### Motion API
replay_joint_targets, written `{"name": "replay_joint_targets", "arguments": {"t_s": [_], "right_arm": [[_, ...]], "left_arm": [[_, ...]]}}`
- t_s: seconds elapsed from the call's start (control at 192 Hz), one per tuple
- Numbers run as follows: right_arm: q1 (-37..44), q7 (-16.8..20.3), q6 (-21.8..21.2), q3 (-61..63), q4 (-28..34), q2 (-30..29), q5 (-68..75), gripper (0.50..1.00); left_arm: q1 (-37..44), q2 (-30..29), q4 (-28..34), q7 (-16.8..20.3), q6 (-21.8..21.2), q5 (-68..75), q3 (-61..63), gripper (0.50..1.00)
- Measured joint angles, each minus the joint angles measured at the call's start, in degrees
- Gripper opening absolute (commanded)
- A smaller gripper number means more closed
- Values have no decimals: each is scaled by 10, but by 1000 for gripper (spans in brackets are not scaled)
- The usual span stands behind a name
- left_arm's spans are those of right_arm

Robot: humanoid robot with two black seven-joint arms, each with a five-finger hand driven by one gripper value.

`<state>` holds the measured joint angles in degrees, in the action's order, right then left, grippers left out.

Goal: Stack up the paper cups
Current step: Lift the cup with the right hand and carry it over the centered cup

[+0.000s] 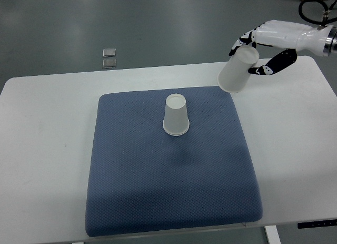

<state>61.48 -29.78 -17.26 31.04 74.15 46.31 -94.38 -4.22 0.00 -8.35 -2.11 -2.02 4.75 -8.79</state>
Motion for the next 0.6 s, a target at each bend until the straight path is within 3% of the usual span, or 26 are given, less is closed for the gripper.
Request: {"name": "replay_joint_targets", "arguments": {"t_s": [0.281,0.598], "right_arm": [[68,4,-79,-2,18,-71,31,521],[81,45,-93,-46,15,-148,17,523]], "left_arm": [[0,0,0,0,0,0,0,1000],[0,0,0,0,0,0,0,1000]]}}
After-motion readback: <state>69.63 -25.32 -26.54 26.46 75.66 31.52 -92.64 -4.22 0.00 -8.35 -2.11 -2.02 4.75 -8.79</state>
